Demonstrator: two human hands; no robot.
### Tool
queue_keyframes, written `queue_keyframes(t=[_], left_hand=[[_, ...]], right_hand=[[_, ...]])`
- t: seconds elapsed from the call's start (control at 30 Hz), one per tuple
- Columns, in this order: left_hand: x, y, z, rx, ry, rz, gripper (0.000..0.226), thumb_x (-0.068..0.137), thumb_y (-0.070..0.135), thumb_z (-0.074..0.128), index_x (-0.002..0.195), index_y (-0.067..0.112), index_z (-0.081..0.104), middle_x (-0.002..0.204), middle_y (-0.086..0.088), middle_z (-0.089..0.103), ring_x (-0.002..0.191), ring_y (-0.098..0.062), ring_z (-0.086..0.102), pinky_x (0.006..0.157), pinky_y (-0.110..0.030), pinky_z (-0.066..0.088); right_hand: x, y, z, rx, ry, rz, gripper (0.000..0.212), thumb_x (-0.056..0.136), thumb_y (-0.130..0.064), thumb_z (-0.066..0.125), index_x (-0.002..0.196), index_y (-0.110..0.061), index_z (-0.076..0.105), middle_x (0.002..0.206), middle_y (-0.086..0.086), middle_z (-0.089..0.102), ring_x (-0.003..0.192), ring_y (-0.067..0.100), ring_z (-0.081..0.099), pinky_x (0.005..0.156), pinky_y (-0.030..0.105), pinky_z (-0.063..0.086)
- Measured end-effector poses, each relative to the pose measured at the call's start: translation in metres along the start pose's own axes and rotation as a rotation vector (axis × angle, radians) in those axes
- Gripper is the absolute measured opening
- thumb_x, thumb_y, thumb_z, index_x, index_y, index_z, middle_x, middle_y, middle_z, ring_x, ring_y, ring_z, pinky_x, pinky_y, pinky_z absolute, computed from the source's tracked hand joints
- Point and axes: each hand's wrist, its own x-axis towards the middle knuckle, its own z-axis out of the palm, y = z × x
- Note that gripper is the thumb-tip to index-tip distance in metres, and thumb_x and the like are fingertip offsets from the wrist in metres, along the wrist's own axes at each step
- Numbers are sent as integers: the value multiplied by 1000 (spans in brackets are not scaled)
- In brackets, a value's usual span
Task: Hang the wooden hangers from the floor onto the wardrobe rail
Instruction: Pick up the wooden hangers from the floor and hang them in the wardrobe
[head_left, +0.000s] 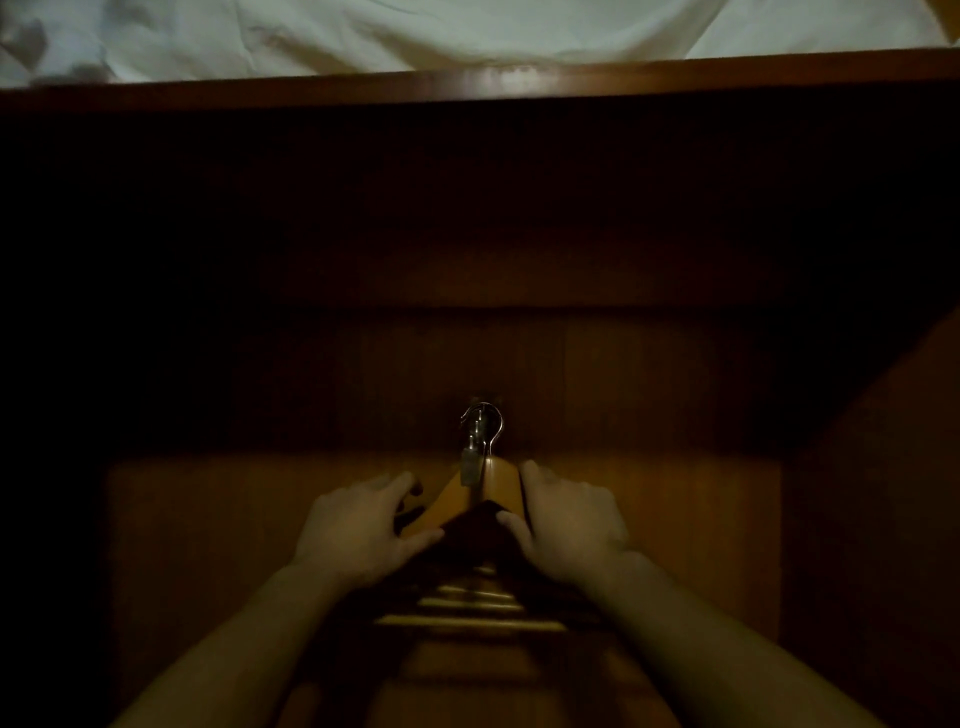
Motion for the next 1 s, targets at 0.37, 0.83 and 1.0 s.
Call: queue_keyframes(t=[0.37,0.83,1.0], left_hand=[[2,0,16,12,22,67,37,91,60,51,121,39,48,108,14,58,97,-10,59,73,-30,45],[-14,-12,18,-91,-89,-42,50,89,67,48,127,36,45,121,10,61,105,-14,60,84,-35,52],[-27,-9,6,-84,-123,-40,60,89,69,46,138,34,41,133,5,58,117,-19,57,91,-38,49]], right_hand=[[-1,-10,1,-58,-109,48,63,92,-63,49,137,-22,32,128,4,52,99,23,63,65,33,44],[-26,-18,-13,-116,-149,153,50,95,-57,50,126,-19,41,123,6,56,102,26,63,67,34,40],[-39,-26,-20,-101,-164,153,48,95,-56,50,125,-20,42,120,5,57,102,25,62,69,36,42]])
